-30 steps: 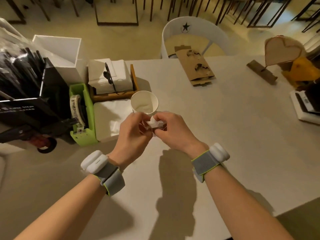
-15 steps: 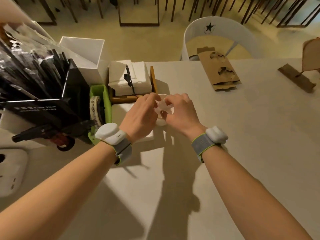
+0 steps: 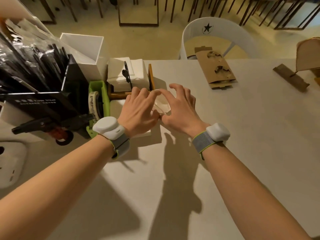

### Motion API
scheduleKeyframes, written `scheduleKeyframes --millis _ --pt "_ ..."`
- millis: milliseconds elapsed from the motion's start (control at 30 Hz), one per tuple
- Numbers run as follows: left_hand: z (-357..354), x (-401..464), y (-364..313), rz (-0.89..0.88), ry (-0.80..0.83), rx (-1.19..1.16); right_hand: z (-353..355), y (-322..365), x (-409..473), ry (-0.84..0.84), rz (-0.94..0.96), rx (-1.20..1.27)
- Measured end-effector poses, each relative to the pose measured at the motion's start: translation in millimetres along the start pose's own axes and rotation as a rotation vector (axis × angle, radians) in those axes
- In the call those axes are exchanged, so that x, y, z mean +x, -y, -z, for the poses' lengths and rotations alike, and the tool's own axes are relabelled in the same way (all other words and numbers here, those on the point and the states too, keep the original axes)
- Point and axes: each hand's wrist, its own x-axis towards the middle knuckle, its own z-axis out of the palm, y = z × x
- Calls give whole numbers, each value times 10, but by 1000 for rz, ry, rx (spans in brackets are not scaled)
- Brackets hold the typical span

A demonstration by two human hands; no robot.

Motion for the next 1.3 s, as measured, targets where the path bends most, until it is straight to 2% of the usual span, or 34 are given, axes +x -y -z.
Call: scheduleKeyframes --millis 167,333,533,700,833,1000,1200,1300 --pt "211 -88 -104 62 18 -88 198 30 -88 -54 -81 59" --pt "550 -319 -54 175 8 -189 344 138 -140 -66 -39 101" --pt "575 -594 96 286 30 -263 146 240 -344 -59 -136 112" --pt "405 -624 138 229 116 -313 -76 362 -349 -55 -118 70" --pt "299 -659 108 164 157 -337 -160 367 -299 23 -79 -112" --pt "236 -739 205 142 237 -305 -309 447 -201 65 -192 -236" --pt "232 -670 178 125 296 -301 -203 475 -84 159 -241 -245" --pt "273 -633 201 127 286 -351 -50 512 -117 123 -205 -167"
